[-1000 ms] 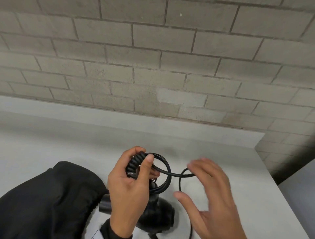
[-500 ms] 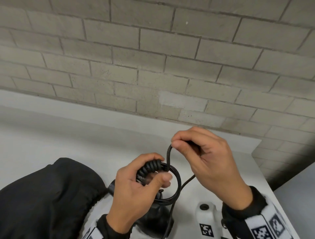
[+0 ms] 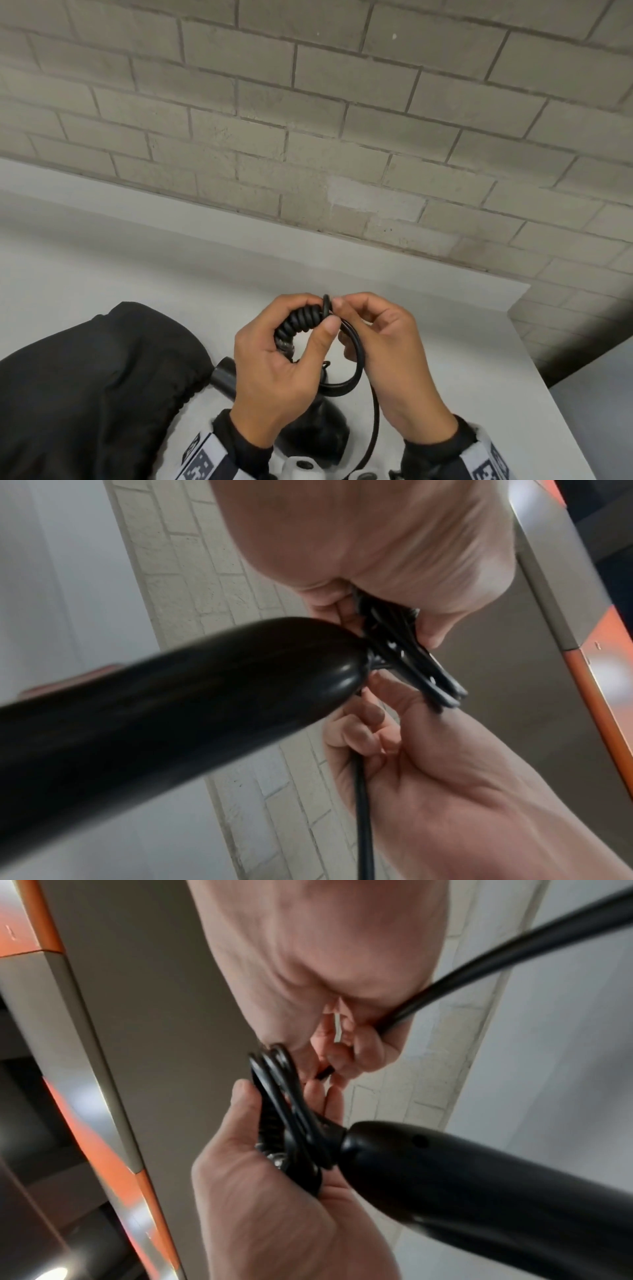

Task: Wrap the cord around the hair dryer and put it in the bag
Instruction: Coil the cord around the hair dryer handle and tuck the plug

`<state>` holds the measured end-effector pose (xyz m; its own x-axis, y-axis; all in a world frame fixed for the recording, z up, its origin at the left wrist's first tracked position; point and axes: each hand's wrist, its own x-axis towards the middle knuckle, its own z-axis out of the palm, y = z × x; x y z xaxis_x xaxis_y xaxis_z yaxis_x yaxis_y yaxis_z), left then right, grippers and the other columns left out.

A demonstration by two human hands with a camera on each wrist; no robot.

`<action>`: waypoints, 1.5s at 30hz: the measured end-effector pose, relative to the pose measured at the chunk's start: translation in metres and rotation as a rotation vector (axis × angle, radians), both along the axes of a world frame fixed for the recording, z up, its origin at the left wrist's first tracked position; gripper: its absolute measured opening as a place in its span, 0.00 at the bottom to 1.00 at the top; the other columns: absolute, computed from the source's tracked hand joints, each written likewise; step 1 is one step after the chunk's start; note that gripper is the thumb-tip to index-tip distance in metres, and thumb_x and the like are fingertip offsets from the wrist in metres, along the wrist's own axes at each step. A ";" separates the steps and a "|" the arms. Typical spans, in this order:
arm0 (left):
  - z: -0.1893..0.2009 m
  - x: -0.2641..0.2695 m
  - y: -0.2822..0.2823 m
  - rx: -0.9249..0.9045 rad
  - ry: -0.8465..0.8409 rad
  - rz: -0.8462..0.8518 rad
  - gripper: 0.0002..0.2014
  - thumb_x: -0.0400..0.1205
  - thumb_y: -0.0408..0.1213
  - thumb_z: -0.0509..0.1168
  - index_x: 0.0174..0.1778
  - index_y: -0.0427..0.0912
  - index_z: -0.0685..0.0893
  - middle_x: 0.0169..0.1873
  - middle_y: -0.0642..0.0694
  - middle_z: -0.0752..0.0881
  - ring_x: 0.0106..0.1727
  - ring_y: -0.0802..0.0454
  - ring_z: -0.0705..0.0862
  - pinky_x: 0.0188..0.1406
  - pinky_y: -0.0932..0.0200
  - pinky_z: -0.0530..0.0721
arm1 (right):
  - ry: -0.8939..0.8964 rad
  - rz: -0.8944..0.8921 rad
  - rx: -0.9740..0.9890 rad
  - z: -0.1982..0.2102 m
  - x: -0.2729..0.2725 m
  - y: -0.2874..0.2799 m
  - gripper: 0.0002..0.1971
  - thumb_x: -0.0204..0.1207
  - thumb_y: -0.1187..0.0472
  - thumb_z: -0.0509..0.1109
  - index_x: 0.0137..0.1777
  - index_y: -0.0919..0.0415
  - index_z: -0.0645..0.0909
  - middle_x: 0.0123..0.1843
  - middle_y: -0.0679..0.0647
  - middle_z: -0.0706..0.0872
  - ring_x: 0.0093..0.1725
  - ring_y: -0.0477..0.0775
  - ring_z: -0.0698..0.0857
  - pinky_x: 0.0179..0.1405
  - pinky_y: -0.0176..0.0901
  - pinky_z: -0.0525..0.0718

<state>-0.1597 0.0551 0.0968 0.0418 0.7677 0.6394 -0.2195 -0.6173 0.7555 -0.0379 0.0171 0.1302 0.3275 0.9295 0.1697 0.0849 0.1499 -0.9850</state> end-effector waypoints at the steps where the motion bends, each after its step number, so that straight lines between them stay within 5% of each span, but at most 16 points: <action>1: 0.001 0.001 0.000 0.003 0.000 0.030 0.05 0.78 0.41 0.71 0.48 0.49 0.86 0.42 0.56 0.91 0.43 0.57 0.91 0.46 0.71 0.84 | -0.005 -0.003 0.001 -0.001 0.000 -0.003 0.10 0.78 0.56 0.71 0.41 0.58 0.90 0.30 0.46 0.87 0.29 0.41 0.83 0.33 0.31 0.79; 5: 0.000 0.002 0.007 -0.025 -0.006 0.124 0.06 0.79 0.43 0.70 0.48 0.47 0.86 0.44 0.57 0.89 0.48 0.56 0.90 0.49 0.71 0.83 | -0.029 0.113 0.041 -0.010 0.000 -0.012 0.24 0.68 0.35 0.74 0.50 0.55 0.89 0.36 0.49 0.88 0.34 0.47 0.82 0.33 0.36 0.81; 8: 0.000 0.002 0.013 -0.070 0.005 0.173 0.09 0.79 0.47 0.70 0.49 0.47 0.87 0.47 0.57 0.89 0.56 0.53 0.89 0.54 0.66 0.83 | -0.063 0.146 -0.030 -0.016 0.001 -0.012 0.13 0.67 0.51 0.83 0.49 0.53 0.88 0.44 0.57 0.92 0.43 0.58 0.91 0.50 0.63 0.90; 9: 0.001 0.002 0.013 -0.088 -0.002 0.159 0.09 0.79 0.46 0.70 0.49 0.45 0.87 0.46 0.56 0.90 0.54 0.56 0.89 0.52 0.69 0.83 | -0.070 0.135 -0.052 -0.015 0.001 -0.011 0.09 0.69 0.59 0.82 0.48 0.53 0.88 0.43 0.56 0.92 0.45 0.59 0.92 0.53 0.64 0.89; 12: 0.004 0.004 0.013 -0.149 -0.010 0.116 0.09 0.79 0.44 0.74 0.48 0.42 0.88 0.43 0.56 0.91 0.46 0.59 0.90 0.46 0.74 0.82 | -0.099 0.142 -0.072 -0.013 0.004 -0.006 0.07 0.71 0.68 0.79 0.44 0.55 0.88 0.38 0.49 0.91 0.41 0.53 0.91 0.54 0.58 0.90; 18: 0.012 0.007 0.015 -0.368 -0.148 0.005 0.06 0.75 0.41 0.74 0.43 0.43 0.90 0.35 0.48 0.92 0.40 0.55 0.90 0.45 0.69 0.83 | -0.389 0.090 -0.016 -0.013 0.012 0.003 0.06 0.73 0.60 0.78 0.46 0.48 0.86 0.46 0.43 0.89 0.49 0.49 0.86 0.55 0.51 0.83; 23: 0.012 0.009 0.020 -0.393 -0.184 0.019 0.06 0.77 0.39 0.73 0.44 0.40 0.89 0.34 0.43 0.90 0.40 0.47 0.90 0.48 0.61 0.85 | -0.659 -0.333 0.276 -0.034 -0.008 0.002 0.18 0.72 0.58 0.80 0.59 0.48 0.80 0.55 0.45 0.79 0.52 0.45 0.80 0.51 0.29 0.77; 25: 0.011 0.009 0.020 -0.375 -0.184 0.032 0.07 0.77 0.39 0.73 0.45 0.40 0.89 0.33 0.43 0.90 0.39 0.47 0.90 0.47 0.61 0.86 | -0.938 -0.415 0.356 -0.045 -0.015 0.002 0.11 0.78 0.57 0.74 0.58 0.57 0.85 0.50 0.50 0.78 0.45 0.46 0.79 0.41 0.36 0.82; 27: 0.010 0.010 0.020 -0.345 -0.171 0.049 0.06 0.78 0.39 0.73 0.45 0.40 0.89 0.34 0.44 0.90 0.39 0.48 0.90 0.47 0.62 0.85 | -1.008 -0.418 0.319 -0.050 -0.019 0.004 0.11 0.81 0.56 0.68 0.57 0.60 0.86 0.47 0.51 0.77 0.39 0.47 0.77 0.32 0.39 0.82; 29: 0.009 0.009 0.022 -0.317 -0.166 0.066 0.07 0.77 0.39 0.73 0.46 0.40 0.89 0.35 0.44 0.90 0.38 0.50 0.90 0.46 0.64 0.85 | -0.882 -0.377 0.252 -0.043 -0.023 0.003 0.08 0.82 0.56 0.68 0.54 0.57 0.87 0.45 0.46 0.77 0.39 0.44 0.78 0.35 0.31 0.79; 33: 0.006 0.004 0.030 -0.242 -0.112 0.086 0.08 0.76 0.38 0.74 0.49 0.41 0.89 0.39 0.48 0.91 0.41 0.52 0.90 0.46 0.66 0.84 | -0.359 -0.163 -0.090 -0.009 -0.025 -0.001 0.07 0.79 0.54 0.71 0.40 0.50 0.88 0.37 0.43 0.82 0.39 0.41 0.82 0.40 0.26 0.76; 36: 0.005 -0.002 0.035 -0.192 -0.054 0.059 0.12 0.79 0.39 0.74 0.57 0.42 0.89 0.39 0.47 0.91 0.42 0.51 0.91 0.48 0.67 0.85 | 0.061 0.046 -0.276 0.011 -0.012 0.000 0.14 0.78 0.51 0.70 0.35 0.57 0.87 0.30 0.47 0.79 0.32 0.45 0.76 0.44 0.37 0.76; 39: 0.005 -0.006 0.037 -0.137 0.002 0.021 0.08 0.80 0.41 0.73 0.52 0.44 0.89 0.39 0.50 0.91 0.41 0.53 0.91 0.46 0.68 0.84 | 0.521 0.224 -0.332 0.022 0.001 0.003 0.15 0.77 0.55 0.69 0.30 0.58 0.85 0.32 0.53 0.77 0.32 0.50 0.73 0.37 0.46 0.75; 42: 0.006 -0.006 0.035 -0.103 0.028 0.011 0.05 0.80 0.39 0.72 0.49 0.44 0.88 0.40 0.53 0.91 0.42 0.54 0.91 0.46 0.69 0.84 | 0.487 0.268 -0.286 0.019 0.008 0.002 0.18 0.80 0.53 0.69 0.28 0.57 0.82 0.33 0.53 0.76 0.35 0.53 0.72 0.37 0.45 0.77; 45: 0.006 -0.005 0.035 -0.090 0.032 0.033 0.04 0.80 0.38 0.72 0.47 0.42 0.88 0.40 0.54 0.90 0.43 0.56 0.90 0.45 0.71 0.83 | 0.095 0.192 -0.185 0.010 0.006 -0.008 0.12 0.77 0.50 0.71 0.37 0.57 0.83 0.39 0.56 0.81 0.39 0.51 0.79 0.45 0.40 0.80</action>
